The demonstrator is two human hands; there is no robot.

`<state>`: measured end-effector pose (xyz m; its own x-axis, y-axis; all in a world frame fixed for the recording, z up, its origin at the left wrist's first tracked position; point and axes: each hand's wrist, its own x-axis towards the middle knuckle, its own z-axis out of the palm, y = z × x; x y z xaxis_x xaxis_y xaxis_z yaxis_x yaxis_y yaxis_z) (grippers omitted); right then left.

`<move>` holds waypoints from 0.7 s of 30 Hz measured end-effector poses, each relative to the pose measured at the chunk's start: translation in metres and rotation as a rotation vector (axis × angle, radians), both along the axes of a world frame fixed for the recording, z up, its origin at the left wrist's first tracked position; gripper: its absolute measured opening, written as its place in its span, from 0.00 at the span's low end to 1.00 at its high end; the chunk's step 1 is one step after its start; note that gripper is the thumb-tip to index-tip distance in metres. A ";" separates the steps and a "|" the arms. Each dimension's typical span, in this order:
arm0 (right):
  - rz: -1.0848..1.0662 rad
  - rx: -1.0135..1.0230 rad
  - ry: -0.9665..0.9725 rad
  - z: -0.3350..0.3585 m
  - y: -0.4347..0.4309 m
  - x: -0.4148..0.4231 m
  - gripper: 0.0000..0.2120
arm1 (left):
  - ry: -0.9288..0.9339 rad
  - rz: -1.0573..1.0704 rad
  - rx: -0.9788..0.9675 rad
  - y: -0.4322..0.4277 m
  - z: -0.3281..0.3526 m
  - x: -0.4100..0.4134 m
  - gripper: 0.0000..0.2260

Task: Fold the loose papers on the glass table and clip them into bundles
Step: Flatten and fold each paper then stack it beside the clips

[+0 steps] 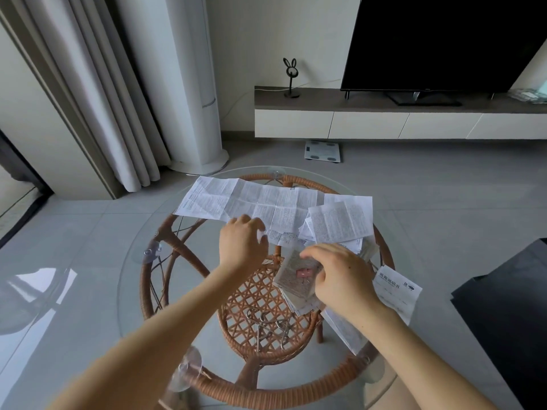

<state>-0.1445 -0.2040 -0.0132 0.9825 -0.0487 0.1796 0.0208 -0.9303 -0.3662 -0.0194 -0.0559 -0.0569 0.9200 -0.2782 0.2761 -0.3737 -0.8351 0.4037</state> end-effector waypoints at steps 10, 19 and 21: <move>-0.139 -0.309 -0.245 0.003 -0.040 0.043 0.21 | -0.017 -0.486 0.518 0.003 -0.004 0.073 0.11; -0.018 -0.333 0.444 -0.011 -0.063 0.066 0.33 | -0.118 -0.520 0.563 -0.004 0.013 0.095 0.07; -0.030 -0.297 0.458 -0.016 -0.064 0.065 0.32 | -0.213 -0.591 0.565 -0.005 0.020 0.097 0.15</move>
